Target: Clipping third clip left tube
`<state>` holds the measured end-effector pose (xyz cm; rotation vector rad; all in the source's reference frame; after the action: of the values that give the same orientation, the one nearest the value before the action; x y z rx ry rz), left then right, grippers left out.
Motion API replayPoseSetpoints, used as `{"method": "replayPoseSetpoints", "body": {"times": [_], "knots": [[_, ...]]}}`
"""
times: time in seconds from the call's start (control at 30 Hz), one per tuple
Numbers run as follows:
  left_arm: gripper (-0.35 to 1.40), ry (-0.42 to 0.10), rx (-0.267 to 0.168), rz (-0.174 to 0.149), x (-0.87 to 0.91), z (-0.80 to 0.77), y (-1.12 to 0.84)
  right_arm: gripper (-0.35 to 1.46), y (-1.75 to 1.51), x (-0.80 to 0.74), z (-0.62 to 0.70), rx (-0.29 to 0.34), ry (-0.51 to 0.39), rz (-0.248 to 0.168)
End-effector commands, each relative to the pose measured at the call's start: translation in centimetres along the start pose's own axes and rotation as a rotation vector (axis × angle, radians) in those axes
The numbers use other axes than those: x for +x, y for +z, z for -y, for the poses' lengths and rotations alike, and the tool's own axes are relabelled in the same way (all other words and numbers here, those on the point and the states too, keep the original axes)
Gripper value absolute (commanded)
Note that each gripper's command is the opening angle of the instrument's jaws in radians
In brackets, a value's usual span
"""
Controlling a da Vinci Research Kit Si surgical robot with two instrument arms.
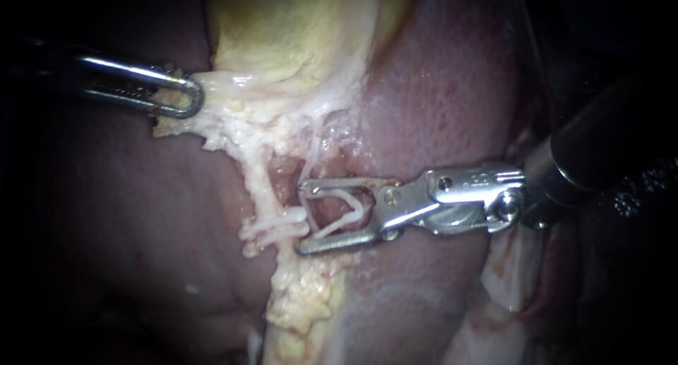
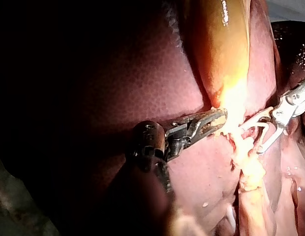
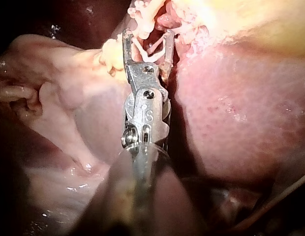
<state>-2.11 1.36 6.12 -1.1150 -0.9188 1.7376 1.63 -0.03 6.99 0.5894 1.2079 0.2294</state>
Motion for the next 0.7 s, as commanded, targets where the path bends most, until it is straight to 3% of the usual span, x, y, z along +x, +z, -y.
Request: {"method": "replayPoseSetpoints", "body": {"times": [0.03,0.7], "knots": [[-0.35,0.0,0.0,0.0,0.0,0.0,0.0,0.5,-0.01,0.01,0.0,0.0,0.0,0.0],[-0.35,0.0,0.0,0.0,0.0,0.0,0.0,0.5,-0.45,0.01,0.11,0.027,0.019,-0.003]]}}
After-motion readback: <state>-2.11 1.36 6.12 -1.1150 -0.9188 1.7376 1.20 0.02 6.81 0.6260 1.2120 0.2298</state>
